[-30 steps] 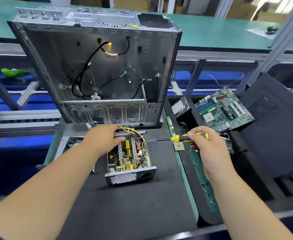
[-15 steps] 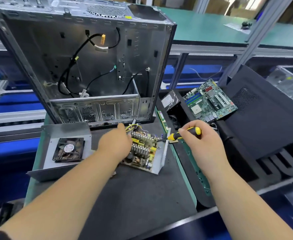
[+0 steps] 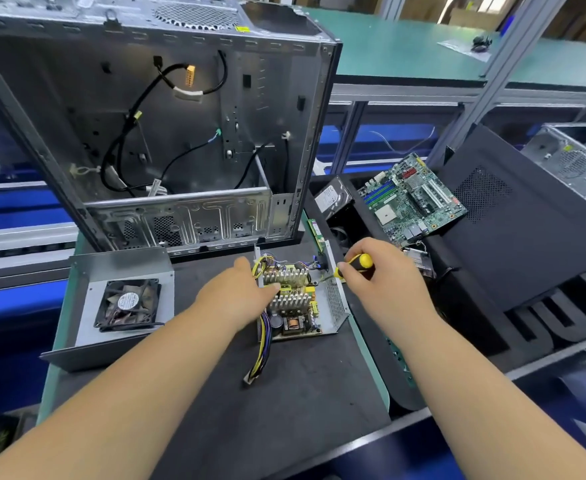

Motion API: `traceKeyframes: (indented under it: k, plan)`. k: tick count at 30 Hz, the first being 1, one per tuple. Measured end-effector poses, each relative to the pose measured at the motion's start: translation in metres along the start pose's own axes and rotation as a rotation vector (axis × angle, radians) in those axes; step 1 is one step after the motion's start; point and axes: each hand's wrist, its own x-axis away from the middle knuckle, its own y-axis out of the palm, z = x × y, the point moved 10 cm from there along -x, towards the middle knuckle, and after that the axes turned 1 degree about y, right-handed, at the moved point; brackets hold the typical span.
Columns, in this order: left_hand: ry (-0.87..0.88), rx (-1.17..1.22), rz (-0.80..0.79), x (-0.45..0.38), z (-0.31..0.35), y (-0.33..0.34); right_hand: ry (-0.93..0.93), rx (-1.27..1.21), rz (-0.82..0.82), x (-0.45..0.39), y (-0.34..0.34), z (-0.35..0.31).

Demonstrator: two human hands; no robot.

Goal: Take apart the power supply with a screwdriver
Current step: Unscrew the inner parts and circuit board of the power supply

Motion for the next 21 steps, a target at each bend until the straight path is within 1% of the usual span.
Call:
traceKeyframes:
  k: [2,4,6,9,11,14,16,18,21]
  plan:
    - [0.024,-0.024,0.07,-0.002,0.007,-0.01,0.011,0.016,-0.026,-0.005,0.007,0.002]
    - [0.111,-0.046,0.129,-0.005,0.022,-0.019,0.026,0.039,-0.042,-0.01,0.013,0.004]
    - [0.204,-0.033,0.117,-0.009,0.039,-0.022,0.027,0.061,-0.055,-0.015,0.017,0.004]
    - [0.28,0.01,0.009,-0.017,0.061,-0.021,0.026,0.077,-0.071,-0.024,0.021,0.005]
    - [0.291,0.042,-0.118,-0.021,0.071,-0.02,0.035,0.085,-0.091,-0.029,0.024,0.007]
    - [0.322,-0.013,-0.353,-0.022,0.077,-0.025,0.04,0.107,-0.129,-0.034,0.03,0.01]
    - [0.336,-0.044,-0.436,-0.022,0.077,-0.036,0.038,0.113,-0.149,-0.037,0.034,0.012]
    - [0.357,-0.075,-0.429,-0.03,0.08,-0.048,0.038,0.124,-0.165,-0.04,0.038,0.012]
    - [0.39,-0.123,-0.342,-0.049,0.093,-0.045,0.048,0.131,-0.177,-0.045,0.043,0.014]
